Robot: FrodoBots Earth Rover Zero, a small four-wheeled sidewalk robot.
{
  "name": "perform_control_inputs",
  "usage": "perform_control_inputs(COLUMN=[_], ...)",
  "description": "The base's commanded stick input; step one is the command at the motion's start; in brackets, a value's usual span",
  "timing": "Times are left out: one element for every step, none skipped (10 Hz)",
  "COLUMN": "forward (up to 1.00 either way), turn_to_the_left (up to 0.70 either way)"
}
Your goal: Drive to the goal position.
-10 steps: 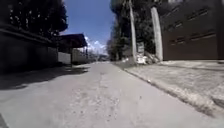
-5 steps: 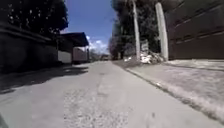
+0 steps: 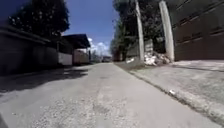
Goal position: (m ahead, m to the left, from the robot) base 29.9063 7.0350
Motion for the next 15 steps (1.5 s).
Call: perform_control_inputs(forward=[0.85,0.85,0.85,0.85,0.85,0.85,0.85,0.85,0.85,0.85,0.85,0.85,0.85,0.85,0.85], turn_to_the_left=[-0.34,-0.02,0.02,0.0,0.05,0.01,0.08,0.06,0.02,0.0,0.0,0.05,0.16,0.28,0.34])
